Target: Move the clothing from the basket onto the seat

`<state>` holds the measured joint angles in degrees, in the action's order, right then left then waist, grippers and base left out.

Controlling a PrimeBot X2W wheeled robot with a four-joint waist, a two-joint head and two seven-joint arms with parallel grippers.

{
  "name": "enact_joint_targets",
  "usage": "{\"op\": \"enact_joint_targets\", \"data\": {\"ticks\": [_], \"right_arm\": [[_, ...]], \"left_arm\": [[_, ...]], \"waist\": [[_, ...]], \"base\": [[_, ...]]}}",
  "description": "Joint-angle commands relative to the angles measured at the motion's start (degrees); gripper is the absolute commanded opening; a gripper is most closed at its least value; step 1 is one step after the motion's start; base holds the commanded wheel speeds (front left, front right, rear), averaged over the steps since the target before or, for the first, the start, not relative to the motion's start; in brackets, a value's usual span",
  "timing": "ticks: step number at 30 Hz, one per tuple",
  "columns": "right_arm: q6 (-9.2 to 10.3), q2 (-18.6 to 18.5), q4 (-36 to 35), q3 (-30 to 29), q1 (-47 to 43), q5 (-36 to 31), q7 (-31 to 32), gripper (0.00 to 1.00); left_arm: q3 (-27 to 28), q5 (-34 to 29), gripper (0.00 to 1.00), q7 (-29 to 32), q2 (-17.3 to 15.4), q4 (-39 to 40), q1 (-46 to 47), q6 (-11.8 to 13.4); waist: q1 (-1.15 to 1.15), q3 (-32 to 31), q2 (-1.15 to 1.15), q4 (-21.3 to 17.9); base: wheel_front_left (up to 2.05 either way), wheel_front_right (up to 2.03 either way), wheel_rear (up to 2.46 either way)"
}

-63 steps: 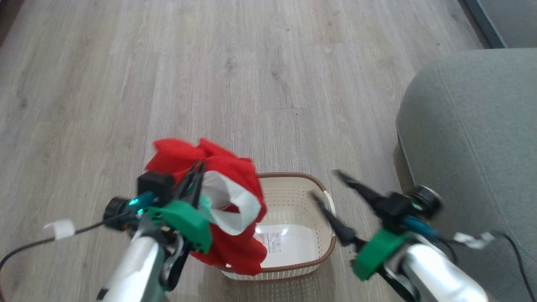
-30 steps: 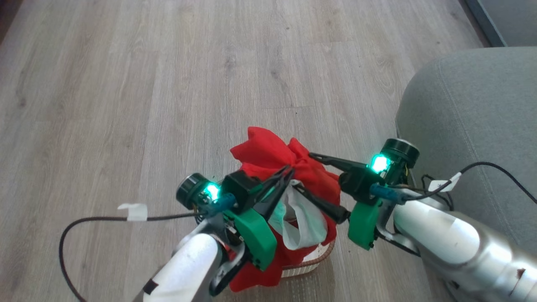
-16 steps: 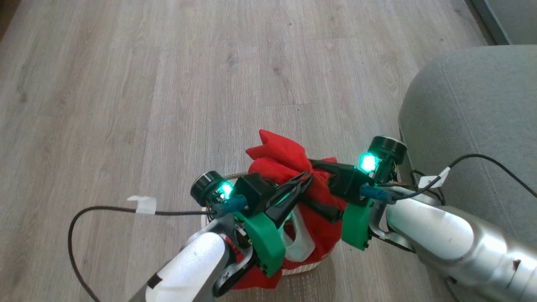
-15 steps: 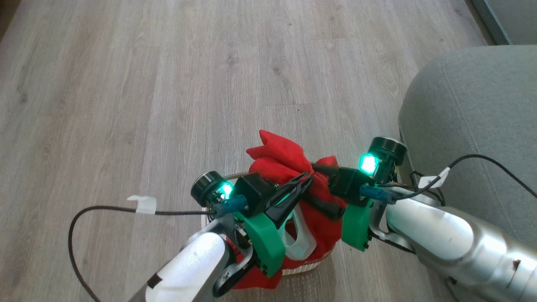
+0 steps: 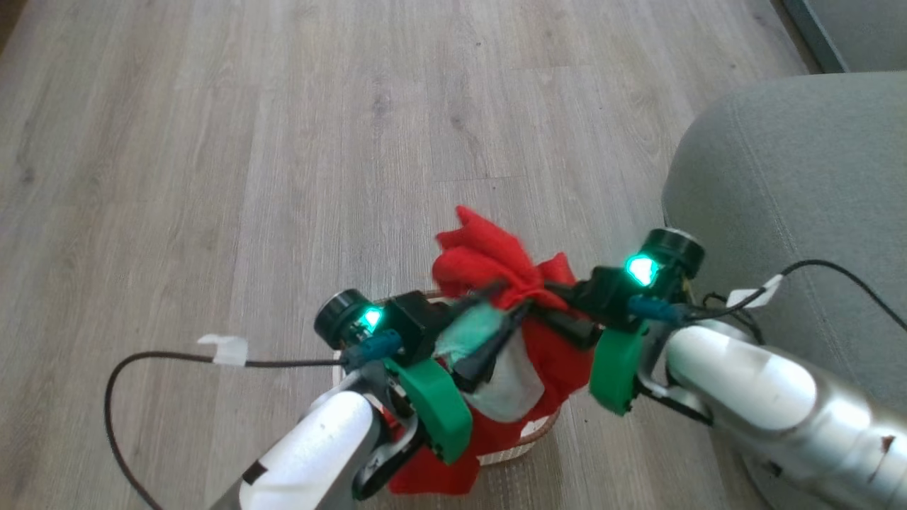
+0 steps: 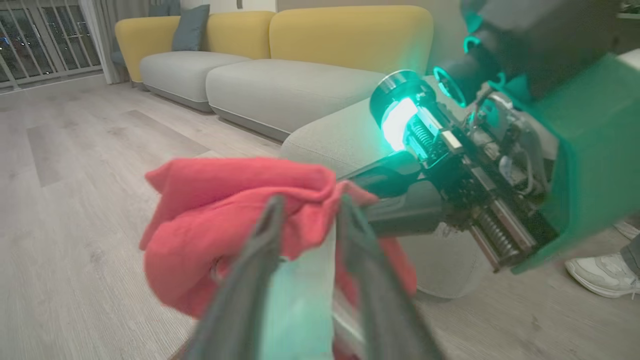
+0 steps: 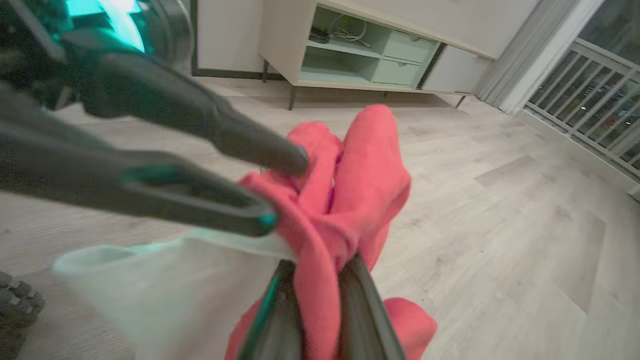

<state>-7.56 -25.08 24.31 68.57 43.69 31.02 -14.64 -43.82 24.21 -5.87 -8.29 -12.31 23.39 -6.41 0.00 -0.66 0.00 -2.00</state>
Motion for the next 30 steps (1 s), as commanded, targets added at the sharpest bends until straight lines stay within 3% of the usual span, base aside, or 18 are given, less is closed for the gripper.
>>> {"op": "enact_joint_targets", "data": {"ticks": [1, 10, 22, 30], "right_arm": [[0.08, -1.62, -0.29, -2.19, -0.5, 0.68, -0.36, 0.0], [0.08, -3.51, -1.23, -8.04, -1.68, 0.37, -0.36, 0.0], [0.08, -7.87, -5.65, -14.79, -1.82, -1.31, -0.36, 0.0], [0.08, -10.12, -7.06, -17.83, -3.71, -1.51, -0.36, 0.0]], "left_arm": [[2.94, 0.2, 1.0, -1.1, -0.56, 1.43, 3.08, 0.68], [4.55, 1.11, 1.0, -3.98, -0.86, -1.34, 1.88, 2.32], [2.94, 1.53, 1.0, -6.38, 0.82, -3.4, 0.9, 2.12], [1.83, 1.58, 1.0, -7.14, 1.57, -4.75, 1.19, 1.8]], "waist": [[0.0, -0.03, 0.0, -0.3], [0.0, 0.2, 0.0, -4.96], [0.0, 0.59, 0.0, -16.31], [0.0, 1.03, 0.0, -21.69]], "base": [[0.0, 0.0, 0.0], [0.0, 0.0, 0.0], [0.0, 0.0, 0.0], [0.0, 0.0, 0.0]]}}
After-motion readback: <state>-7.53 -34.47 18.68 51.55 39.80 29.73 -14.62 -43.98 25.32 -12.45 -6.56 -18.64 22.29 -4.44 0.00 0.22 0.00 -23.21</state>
